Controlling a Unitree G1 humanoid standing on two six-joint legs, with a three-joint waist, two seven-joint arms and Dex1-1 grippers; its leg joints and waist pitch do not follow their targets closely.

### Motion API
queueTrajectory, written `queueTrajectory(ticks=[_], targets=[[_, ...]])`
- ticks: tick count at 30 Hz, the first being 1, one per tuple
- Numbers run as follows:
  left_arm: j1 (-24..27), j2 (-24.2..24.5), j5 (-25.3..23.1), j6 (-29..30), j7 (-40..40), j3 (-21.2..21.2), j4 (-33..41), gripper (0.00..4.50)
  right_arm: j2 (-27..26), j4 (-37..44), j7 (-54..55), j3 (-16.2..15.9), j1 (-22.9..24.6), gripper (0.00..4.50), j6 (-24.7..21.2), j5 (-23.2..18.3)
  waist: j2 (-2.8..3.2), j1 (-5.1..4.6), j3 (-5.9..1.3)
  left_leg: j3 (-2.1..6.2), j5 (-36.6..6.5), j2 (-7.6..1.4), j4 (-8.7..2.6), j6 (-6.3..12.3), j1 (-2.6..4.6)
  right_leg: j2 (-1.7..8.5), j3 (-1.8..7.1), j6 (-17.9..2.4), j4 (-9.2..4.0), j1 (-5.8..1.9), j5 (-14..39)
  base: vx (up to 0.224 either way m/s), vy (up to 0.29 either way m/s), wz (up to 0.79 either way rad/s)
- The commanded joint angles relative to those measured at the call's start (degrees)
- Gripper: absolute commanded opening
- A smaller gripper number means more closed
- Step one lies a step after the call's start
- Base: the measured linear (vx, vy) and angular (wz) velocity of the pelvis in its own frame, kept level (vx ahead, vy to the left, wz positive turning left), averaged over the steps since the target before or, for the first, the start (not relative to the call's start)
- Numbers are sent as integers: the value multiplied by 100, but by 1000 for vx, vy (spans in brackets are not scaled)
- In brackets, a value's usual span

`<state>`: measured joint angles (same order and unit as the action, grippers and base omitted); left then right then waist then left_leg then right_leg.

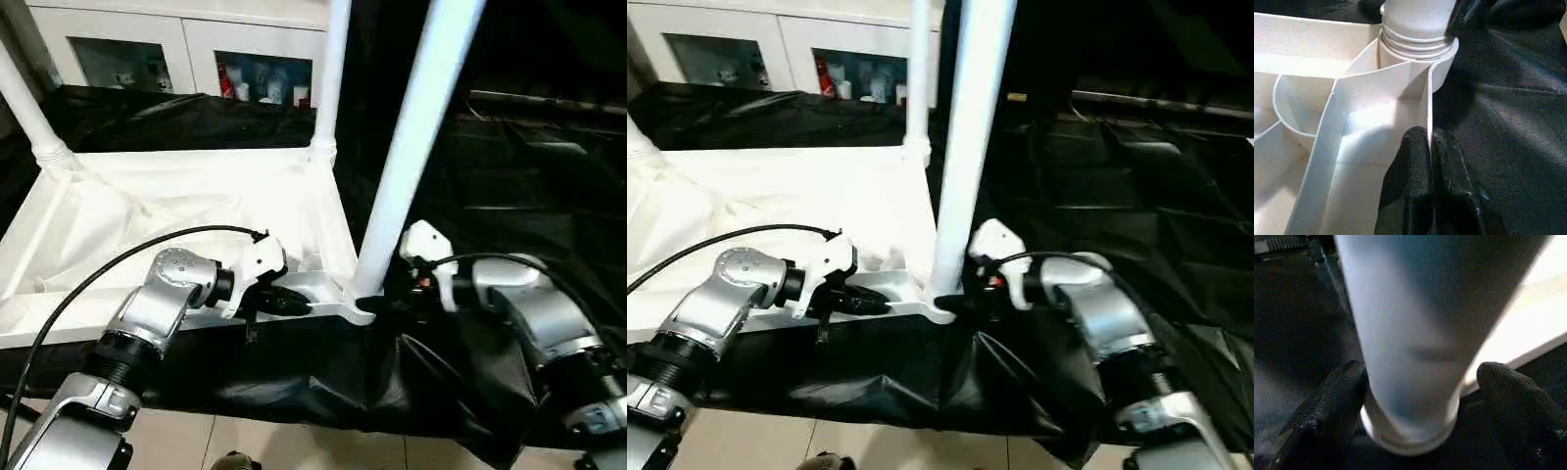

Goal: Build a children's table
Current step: Rotate leg to tighten

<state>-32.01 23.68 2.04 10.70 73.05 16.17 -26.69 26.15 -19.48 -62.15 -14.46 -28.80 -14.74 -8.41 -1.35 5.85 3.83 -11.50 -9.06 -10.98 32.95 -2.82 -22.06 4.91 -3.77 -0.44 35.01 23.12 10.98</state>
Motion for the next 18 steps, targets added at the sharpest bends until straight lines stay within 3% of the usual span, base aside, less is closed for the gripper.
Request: queueTrajectory(ticks=[1, 14, 18], targets=[[54, -71, 200, -27, 250, 74, 166, 0, 68, -45, 66, -52, -47, 385, -22, 85, -31, 6, -356, 116, -1199, -267, -364, 196, 144, 376, 277, -1271, -387, -241, 926, 0, 0, 0], [48, -53, 216, 16, 208, 50, 209, 0, 15, -45, -5, -211, 20, 272, 49, 215, -29, -7, -338, 119, -1249, -260, -366, 209, 138, 377, 276, -1252, -398, -248, 1004, 0, 0, 0], [51, -48, 218, 14, 201, 48, 204, 0, 12, -46, -21, -231, 26, 262, 42, 198, -27, -15, -338, 120, -1254, -261, -368, 204, 138, 374, 275, -1261, -398, -247, 994, 0, 0, 0]])
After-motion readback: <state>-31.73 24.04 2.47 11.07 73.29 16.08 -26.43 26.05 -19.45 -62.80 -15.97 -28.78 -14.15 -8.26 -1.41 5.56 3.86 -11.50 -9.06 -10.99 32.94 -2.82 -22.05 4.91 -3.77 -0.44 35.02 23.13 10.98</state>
